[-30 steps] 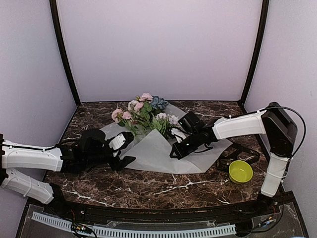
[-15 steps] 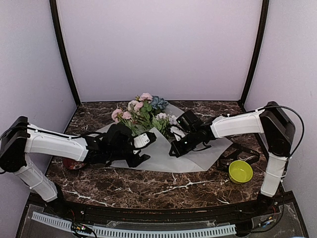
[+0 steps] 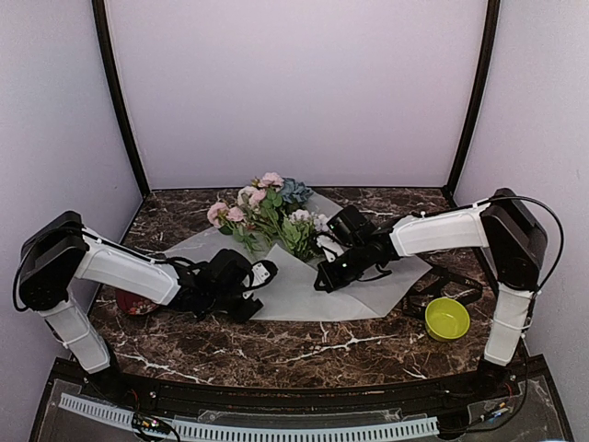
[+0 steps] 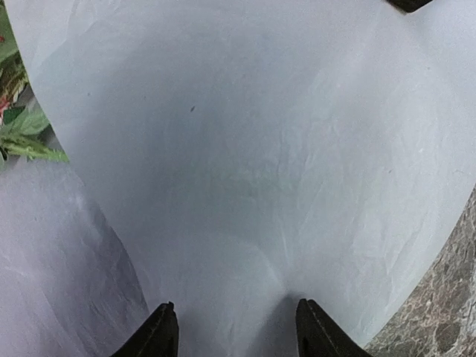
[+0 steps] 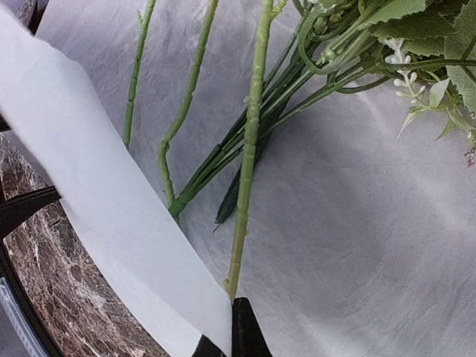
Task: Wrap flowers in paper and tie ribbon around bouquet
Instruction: Press the fold line of the 1/4-folded wrapping paper.
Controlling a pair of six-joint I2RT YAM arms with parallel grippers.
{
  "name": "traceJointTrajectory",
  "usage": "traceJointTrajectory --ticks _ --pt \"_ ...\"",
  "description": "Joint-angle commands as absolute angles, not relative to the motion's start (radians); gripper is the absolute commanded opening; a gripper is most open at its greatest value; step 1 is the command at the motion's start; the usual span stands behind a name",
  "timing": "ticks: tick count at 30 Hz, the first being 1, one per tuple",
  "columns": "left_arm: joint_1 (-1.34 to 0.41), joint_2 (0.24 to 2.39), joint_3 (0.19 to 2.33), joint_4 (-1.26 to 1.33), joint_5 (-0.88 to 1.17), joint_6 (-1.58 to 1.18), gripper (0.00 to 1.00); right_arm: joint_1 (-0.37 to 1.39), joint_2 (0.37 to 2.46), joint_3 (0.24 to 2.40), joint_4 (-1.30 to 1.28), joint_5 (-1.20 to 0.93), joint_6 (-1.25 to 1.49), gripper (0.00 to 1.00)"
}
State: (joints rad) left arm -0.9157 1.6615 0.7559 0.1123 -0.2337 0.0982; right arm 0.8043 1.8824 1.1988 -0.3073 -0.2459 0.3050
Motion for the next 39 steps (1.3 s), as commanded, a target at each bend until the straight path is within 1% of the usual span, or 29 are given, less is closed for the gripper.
traceJointTrajectory --ticks 1,7,14,18,22,27,32,35,37,39 --pt "-0.911 1.660 0.726 0.060 -0.258 0.004 0.56 0.807 1.884 1.209 -0.296 -0.234 0.317 0.00" --pt "-0.903 1.607 0.698 -0.010 -0.254 -0.072 0.56 0.807 1.877 1.203 -0.304 -0.221 0.305 0.00" --pt "-0.846 1.487 0.625 -0.101 -0.223 -0.312 0.56 0.807 1.875 1.195 -0.289 -0.233 0.313 0.00" --pt "-0.843 1.469 0.599 -0.170 -0.244 -0.400 0.56 0.807 1.876 1.196 -0.286 -0.235 0.312 0.00" --pt "-0.829 1.486 0.619 -0.299 -0.225 -0.493 0.58 0.807 1.878 1.200 -0.292 -0.235 0.309 0.00" --pt "-0.775 1.416 0.601 -0.440 -0.304 -0.602 0.59 0.808 1.872 1.188 -0.285 -0.241 0.310 0.00" --pt "-0.728 1.300 0.571 -0.493 -0.347 -0.669 0.57 0.808 1.870 1.177 -0.283 -0.245 0.309 0.00" --pt "-0.726 1.284 0.585 -0.512 -0.366 -0.661 0.56 0.808 1.867 1.175 -0.280 -0.247 0.308 0.00" --pt "-0.727 1.280 0.616 -0.494 -0.360 -0.617 0.52 0.807 1.870 1.176 -0.276 -0.254 0.308 0.00" --pt "-0.747 1.281 0.657 -0.466 -0.360 -0.561 0.46 0.808 1.874 1.180 -0.278 -0.258 0.308 0.00"
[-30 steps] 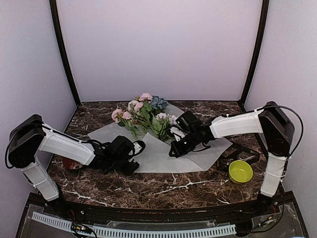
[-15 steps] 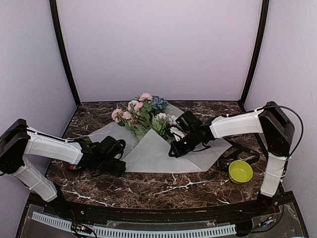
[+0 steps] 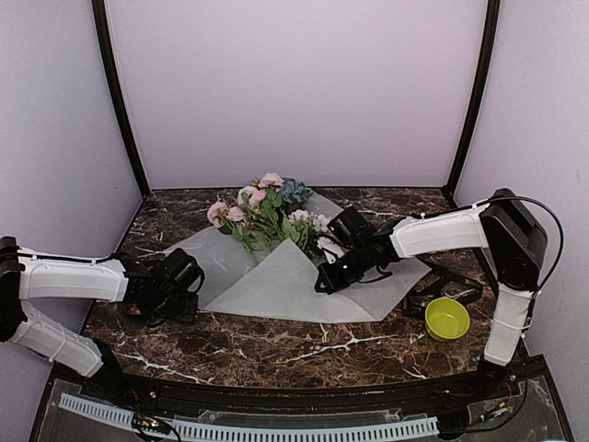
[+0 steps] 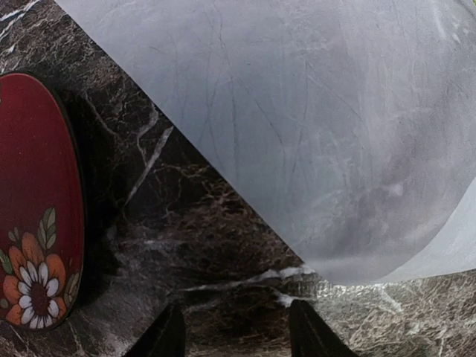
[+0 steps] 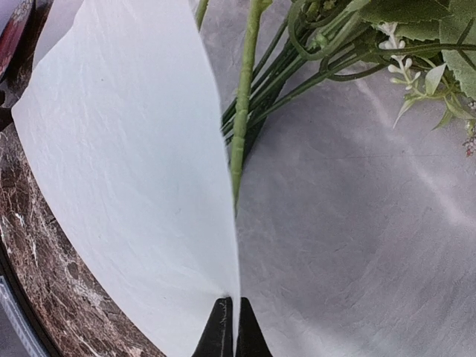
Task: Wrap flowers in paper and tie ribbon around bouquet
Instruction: Press the fold line of the 1/4-folded wrapping paper.
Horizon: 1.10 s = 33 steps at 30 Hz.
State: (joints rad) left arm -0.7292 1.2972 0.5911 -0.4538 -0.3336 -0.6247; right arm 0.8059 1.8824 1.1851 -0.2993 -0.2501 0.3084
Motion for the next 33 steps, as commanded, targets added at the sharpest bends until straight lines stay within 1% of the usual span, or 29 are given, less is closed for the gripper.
traceJointTrajectory --ticks 1,3,5,8,10,16,21,24,26,30,31,33 --pt "-0.771 1.286 0.695 -0.461 -0.384 -0.527 0.45 0.808 1.877 1.181 -0.278 -0.258 0.309 0.00" --pt "-0.842 1.299 0.756 -0.438 -0.439 -0.456 0.44 0.807 1.876 1.183 -0.279 -0.258 0.312 0.00" --pt "-0.898 1.311 0.795 -0.379 -0.445 -0.372 0.44 0.809 1.877 1.183 -0.279 -0.258 0.316 0.00" --pt "-0.910 1.331 0.784 -0.238 -0.352 -0.279 0.44 0.809 1.882 1.189 -0.279 -0.263 0.320 0.00" --pt "-0.908 1.372 0.757 -0.146 -0.327 -0.224 0.44 0.810 1.888 1.197 -0.280 -0.267 0.323 0.00" --pt "-0.869 1.570 0.801 -0.148 -0.232 -0.201 0.44 0.809 1.893 1.223 -0.310 -0.249 0.320 0.00" --pt "-0.842 1.629 0.782 -0.191 -0.197 -0.239 0.44 0.809 1.884 1.246 -0.362 -0.222 0.305 0.00" --pt "-0.842 1.613 0.738 -0.193 -0.172 -0.263 0.43 0.794 1.853 1.272 -0.428 -0.189 0.286 0.09" --pt "-0.842 1.594 0.696 -0.178 -0.166 -0.277 0.43 0.769 1.802 1.292 -0.471 -0.126 0.284 0.17" --pt "-0.842 1.576 0.654 -0.168 -0.163 -0.298 0.43 0.751 1.690 1.320 -0.487 -0.020 0.270 0.43" --pt "-0.841 1.576 0.648 -0.165 -0.161 -0.302 0.43 0.759 1.676 1.330 -0.492 -0.001 0.264 0.46" --pt "-0.841 1.577 0.642 -0.158 -0.155 -0.307 0.43 0.808 1.663 1.337 -0.480 0.009 0.250 0.49"
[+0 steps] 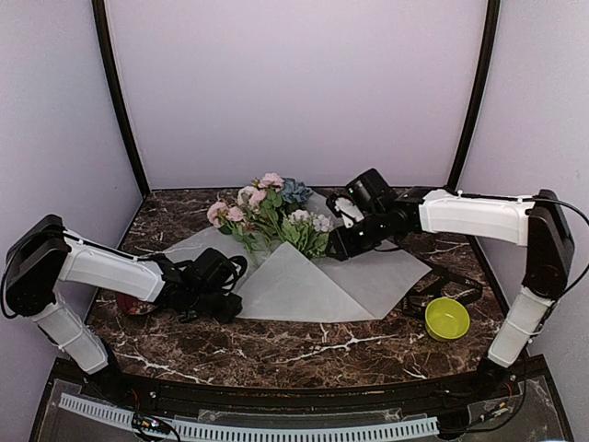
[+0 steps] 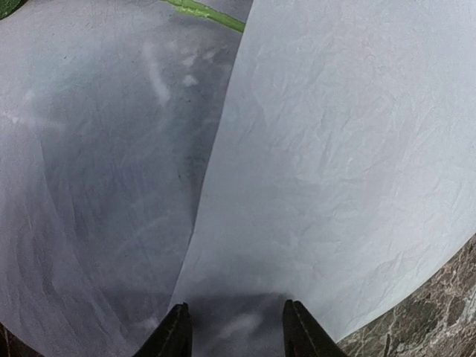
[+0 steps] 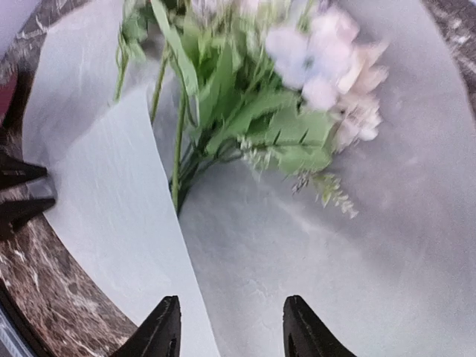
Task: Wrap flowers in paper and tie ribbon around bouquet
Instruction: Press the fold line of the 1/4-folded wrapping paper.
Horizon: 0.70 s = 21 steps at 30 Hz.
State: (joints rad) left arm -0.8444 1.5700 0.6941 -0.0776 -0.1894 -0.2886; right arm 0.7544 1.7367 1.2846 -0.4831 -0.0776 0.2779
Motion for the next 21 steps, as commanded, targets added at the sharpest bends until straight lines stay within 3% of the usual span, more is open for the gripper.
traceJointTrajectory --ticks 1,3,5,6,8,11,21 --pt "-0.841 1.578 0.640 -0.151 -0.152 -0.309 0.43 0.838 1.662 1.332 -0.455 -0.010 0.241 0.50" --pt "-0.839 1.586 0.635 -0.141 -0.147 -0.313 0.43 0.892 1.687 1.301 -0.353 -0.194 0.237 0.49" --pt "-0.836 1.593 0.631 -0.138 -0.138 -0.314 0.43 0.934 1.749 1.285 -0.236 -0.413 0.263 0.43" --pt "-0.835 1.595 0.629 -0.139 -0.135 -0.316 0.43 0.953 1.788 1.299 -0.207 -0.466 0.275 0.37" --pt "-0.832 1.594 0.627 -0.140 -0.134 -0.321 0.43 0.993 1.876 1.354 -0.210 -0.492 0.262 0.15" --pt "-0.826 1.591 0.622 -0.147 -0.141 -0.335 0.43 1.017 1.975 1.431 -0.258 -0.502 0.218 0.00" --pt "-0.799 1.578 0.589 -0.156 -0.132 -0.367 0.42 0.950 2.088 1.355 -0.281 -0.449 0.229 0.00"
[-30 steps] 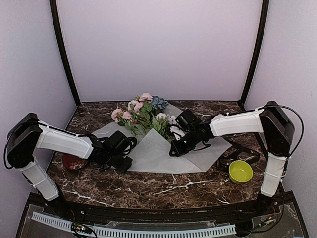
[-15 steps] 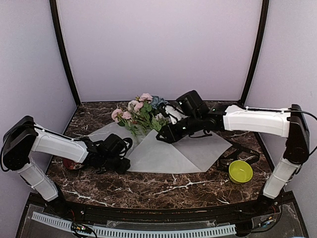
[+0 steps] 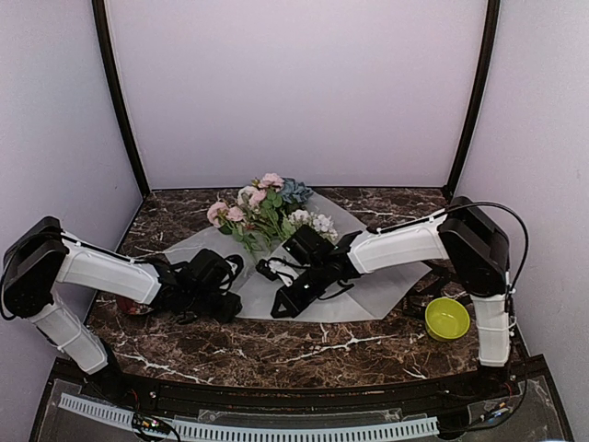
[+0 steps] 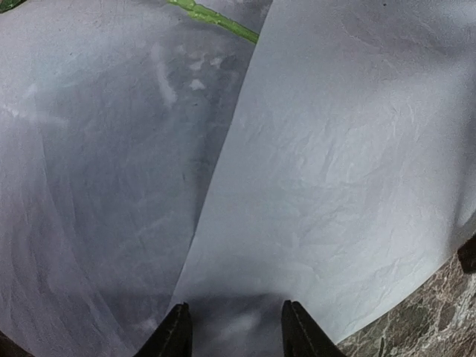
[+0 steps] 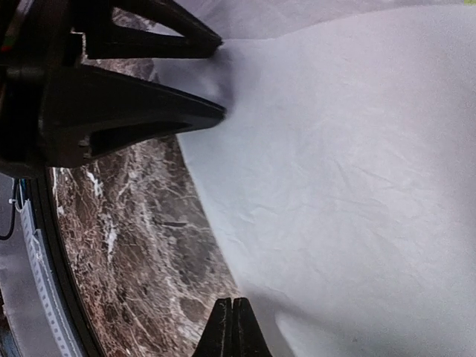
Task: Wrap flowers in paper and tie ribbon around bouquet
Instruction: Press the fold line of the 1/4-folded wrapping paper.
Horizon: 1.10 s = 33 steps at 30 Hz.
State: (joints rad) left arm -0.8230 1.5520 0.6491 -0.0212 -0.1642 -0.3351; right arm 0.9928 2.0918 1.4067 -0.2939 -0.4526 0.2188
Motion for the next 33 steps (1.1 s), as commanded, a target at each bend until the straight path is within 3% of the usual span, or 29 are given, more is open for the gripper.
traceJointTrajectory --ticks 1,14,33 --pt "-0.797 1.577 0.589 -0.156 -0.132 -0.369 0.42 0.939 2.075 1.324 -0.275 -0.447 0.240 0.00" --pt "-0.776 1.587 0.589 -0.165 -0.124 -0.376 0.42 0.810 1.812 0.956 -0.301 -0.395 0.304 0.00" --pt "-0.775 1.581 0.583 -0.161 -0.109 -0.376 0.41 0.573 1.501 0.695 -0.466 -0.299 0.496 0.00"
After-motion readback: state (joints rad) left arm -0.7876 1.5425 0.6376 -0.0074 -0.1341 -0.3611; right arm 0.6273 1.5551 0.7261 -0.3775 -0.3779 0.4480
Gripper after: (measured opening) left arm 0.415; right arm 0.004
